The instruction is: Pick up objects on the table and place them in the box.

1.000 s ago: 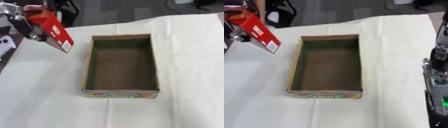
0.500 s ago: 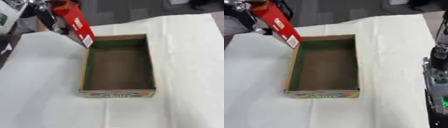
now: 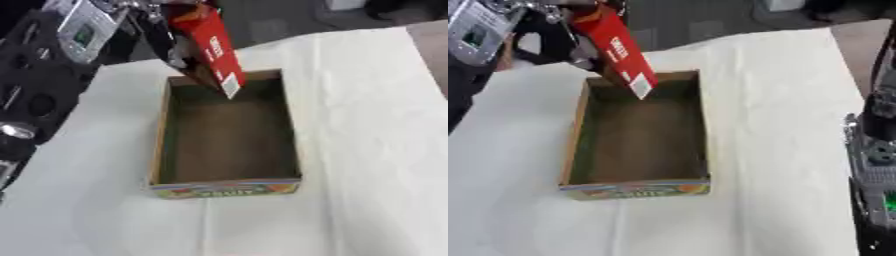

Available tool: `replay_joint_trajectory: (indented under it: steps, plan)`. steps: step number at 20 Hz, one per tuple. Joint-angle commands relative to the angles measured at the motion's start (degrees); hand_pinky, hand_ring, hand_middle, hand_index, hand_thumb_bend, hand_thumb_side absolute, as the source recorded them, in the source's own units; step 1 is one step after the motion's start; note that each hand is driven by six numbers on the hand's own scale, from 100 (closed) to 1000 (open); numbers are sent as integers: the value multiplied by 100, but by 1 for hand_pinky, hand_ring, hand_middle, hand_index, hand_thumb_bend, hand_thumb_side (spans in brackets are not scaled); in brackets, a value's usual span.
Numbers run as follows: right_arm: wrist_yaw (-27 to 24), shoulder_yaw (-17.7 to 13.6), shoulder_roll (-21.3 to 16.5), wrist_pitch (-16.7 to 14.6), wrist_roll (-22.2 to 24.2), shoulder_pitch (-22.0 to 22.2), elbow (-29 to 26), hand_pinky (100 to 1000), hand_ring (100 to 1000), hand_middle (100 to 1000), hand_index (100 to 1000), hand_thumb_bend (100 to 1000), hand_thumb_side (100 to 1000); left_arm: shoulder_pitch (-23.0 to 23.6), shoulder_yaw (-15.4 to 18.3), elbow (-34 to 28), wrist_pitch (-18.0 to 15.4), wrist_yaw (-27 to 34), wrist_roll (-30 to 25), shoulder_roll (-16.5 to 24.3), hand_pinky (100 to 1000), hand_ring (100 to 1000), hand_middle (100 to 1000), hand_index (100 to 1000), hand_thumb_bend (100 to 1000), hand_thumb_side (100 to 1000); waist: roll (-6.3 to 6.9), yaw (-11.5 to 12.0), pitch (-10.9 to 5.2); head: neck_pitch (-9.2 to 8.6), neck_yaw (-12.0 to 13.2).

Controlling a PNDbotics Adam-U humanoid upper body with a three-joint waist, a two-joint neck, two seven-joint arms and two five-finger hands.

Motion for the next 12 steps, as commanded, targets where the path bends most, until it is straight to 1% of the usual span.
replay_joint_trajectory:
  steps: [1, 7, 12]
  plan:
    - [36, 5, -56, -18, -18, -126, -77, 496, 748, 821, 844, 100, 846, -227, -83, -12, -448, 289, -474, -14, 328, 401, 434, 485, 118, 100, -59, -16, -152, -11, -119]
    - [50, 13, -53, -10, -14, -136, -77, 496, 748, 822, 844, 100, 847, -283, -115, -106, -379, 671, -639, -96, 325, 400, 433, 484, 111, 100, -80, -2, -179, -21, -179]
    - [48, 16, -38, -11, -9, -151, -77, 495, 748, 822, 844, 100, 853, -157, -176, -301, -360, 671, -749, -233, 351, 414, 442, 492, 114, 100, -103, -44, -172, -16, -161]
